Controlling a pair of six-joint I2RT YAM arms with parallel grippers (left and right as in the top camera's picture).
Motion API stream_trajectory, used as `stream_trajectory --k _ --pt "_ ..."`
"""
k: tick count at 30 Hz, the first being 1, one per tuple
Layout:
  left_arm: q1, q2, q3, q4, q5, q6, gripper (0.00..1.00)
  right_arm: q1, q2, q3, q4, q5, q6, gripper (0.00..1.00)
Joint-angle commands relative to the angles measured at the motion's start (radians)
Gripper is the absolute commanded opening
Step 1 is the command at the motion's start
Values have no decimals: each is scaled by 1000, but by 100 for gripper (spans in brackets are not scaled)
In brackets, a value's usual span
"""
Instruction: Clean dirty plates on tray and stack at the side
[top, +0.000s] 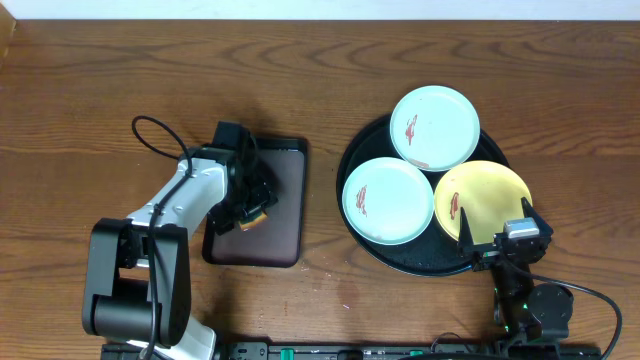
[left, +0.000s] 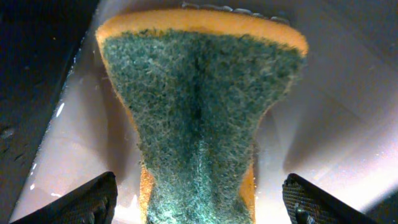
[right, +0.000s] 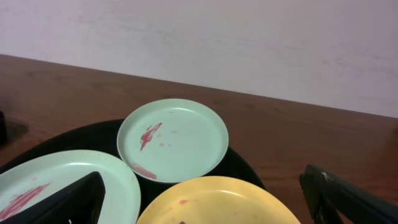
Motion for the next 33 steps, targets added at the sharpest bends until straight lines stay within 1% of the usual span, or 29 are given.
stream_trajectory --k 1,7,8,9,11,13,15,17,18,21,22,24,26,27,31,33 --pt "-2 5 -37 7 -13 -17 86 7 -5 -2 -3 2 -11 99" --pt "-2 5 -64 21 -13 -20 86 7 -6 -2 -3 2 -11 99" --pt "-2 5 -64 24 -13 -20 85 7 -5 -2 -4 1 -11 99" --pt "-2 5 -64 28 -13 -20 73 7 -5 -2 -3 2 -11 99" --pt "-2 5 -64 28 -12 -20 67 7 -5 -2 -4 2 -11 99" --pt "-2 5 -64 22 -12 -20 64 7 -5 -2 -4 1 -11 99" --pt "-2 5 -64 16 -11 -20 57 7 -5 -2 -3 2 -11 99" --pt "-2 5 -64 16 -9 -21 51 7 -5 -2 -3 1 -11 99" --pt "-2 5 -64 17 -8 -21 46 7 -5 -2 -3 1 -11 99" --pt "-2 5 -64 18 -8 -21 38 7 -5 -2 -3 2 -11 99" --pt "-2 5 -64 18 -9 -21 31 7 -5 -2 -3 2 -11 99" --pt "-2 5 -64 22 -9 -21 24 7 -5 -2 -4 1 -11 99" --pt "-2 5 -64 26 -9 -22 12 7 -5 -2 -4 1 -11 99" --pt "-2 5 -64 25 -9 -29 9 7 -5 -2 -3 2 -11 99" --pt "-2 5 -64 24 8 -58 8 7 -5 -2 -4 1 -11 99" --pt "-2 5 -64 24 50 -58 8 7 -5 -2 -4 1 -11 99"
